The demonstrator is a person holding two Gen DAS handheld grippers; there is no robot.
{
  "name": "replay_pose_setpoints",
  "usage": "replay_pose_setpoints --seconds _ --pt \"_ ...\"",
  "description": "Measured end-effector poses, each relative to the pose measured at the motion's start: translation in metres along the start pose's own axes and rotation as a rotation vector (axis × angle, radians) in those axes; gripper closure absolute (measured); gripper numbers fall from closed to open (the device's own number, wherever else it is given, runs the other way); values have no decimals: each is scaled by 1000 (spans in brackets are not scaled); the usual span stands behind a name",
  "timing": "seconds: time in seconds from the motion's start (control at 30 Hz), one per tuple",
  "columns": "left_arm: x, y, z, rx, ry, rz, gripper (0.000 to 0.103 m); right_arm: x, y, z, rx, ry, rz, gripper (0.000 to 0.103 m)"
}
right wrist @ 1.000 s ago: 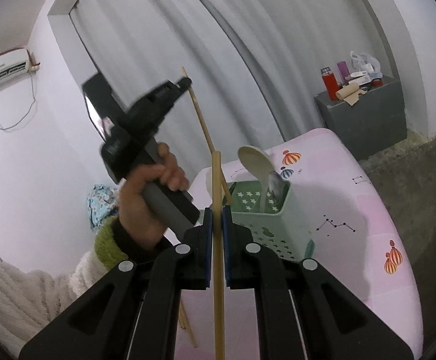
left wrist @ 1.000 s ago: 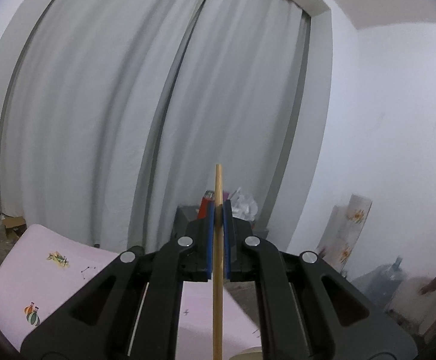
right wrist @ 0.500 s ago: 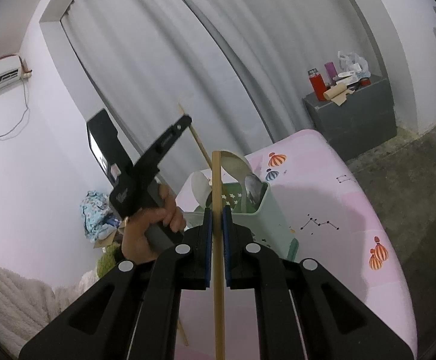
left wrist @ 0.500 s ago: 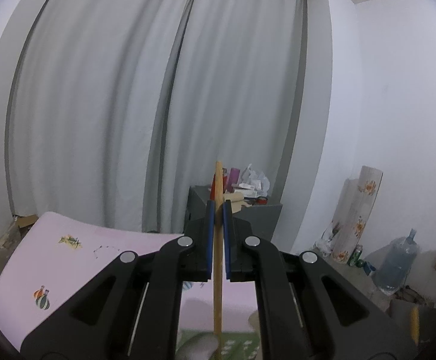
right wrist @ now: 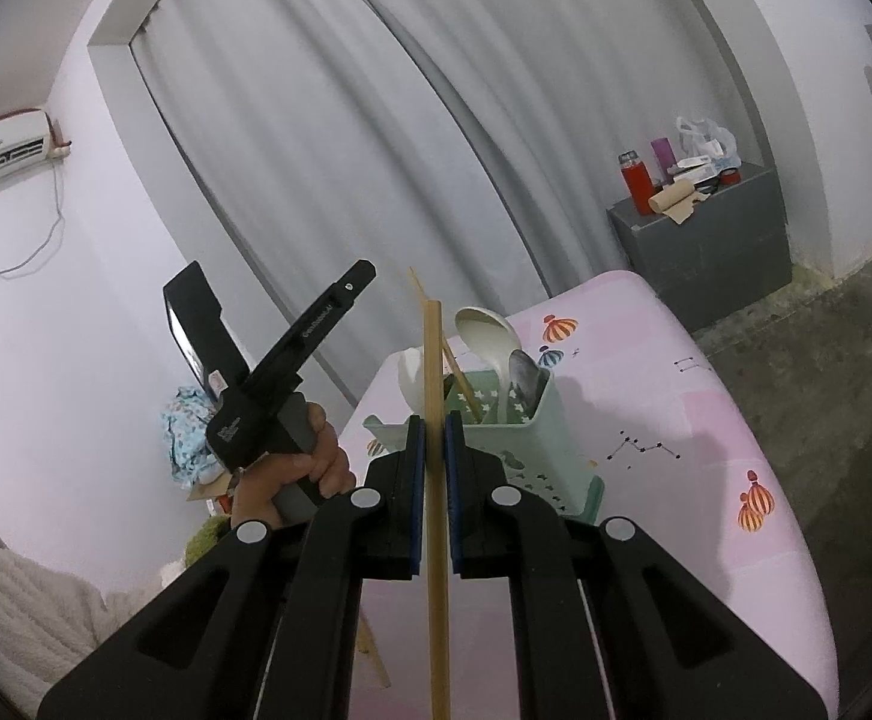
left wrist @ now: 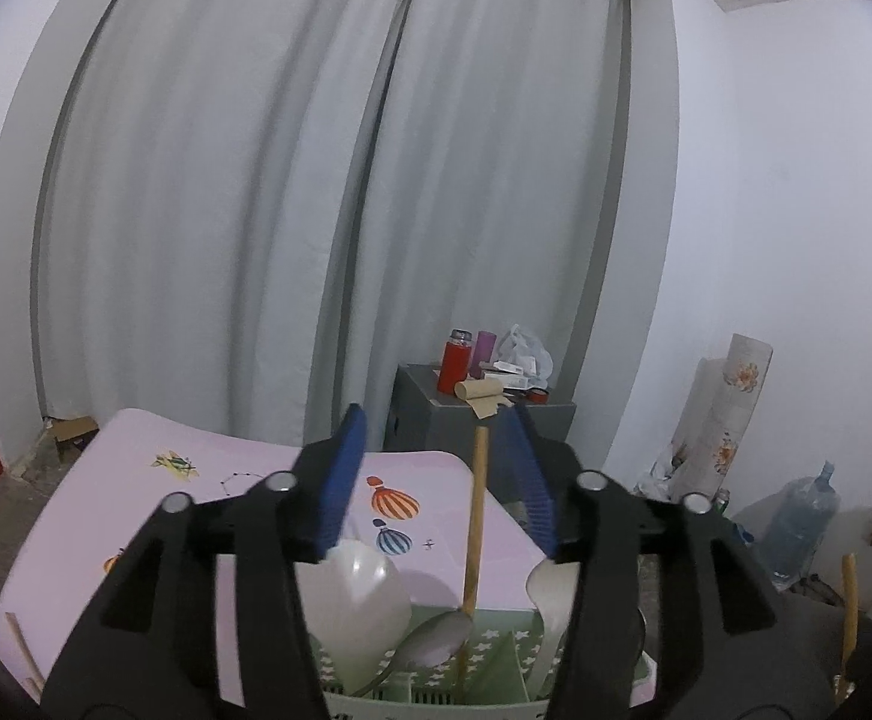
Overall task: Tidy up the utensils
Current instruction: 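Open the left gripper over the green basket to drop its chopstick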
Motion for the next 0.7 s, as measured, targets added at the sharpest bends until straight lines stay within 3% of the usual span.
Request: replay_pose_setpoints --seconds 0.13,0.23,0.7 --pt "-15 -4 3 -12 0 -1 38 1 -1 2 -1 -9 5 96" --pt "-24 -2 8 -19 -8 25 33 3 0 3 2 -20 7 96" --pt "-73 27 42 -31 -38 182 25 27 2 14 -20 -24 38 96"
Point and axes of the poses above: each gripper's, at about its wrist camera, not at the fingertips, and x roughly the way its jaws point, z to its left, y to its underside, the point moved 9 cm from there along x, roughly the way its jaws point, and after that the axes turned 1 degree about y, right-handed, at the moved point
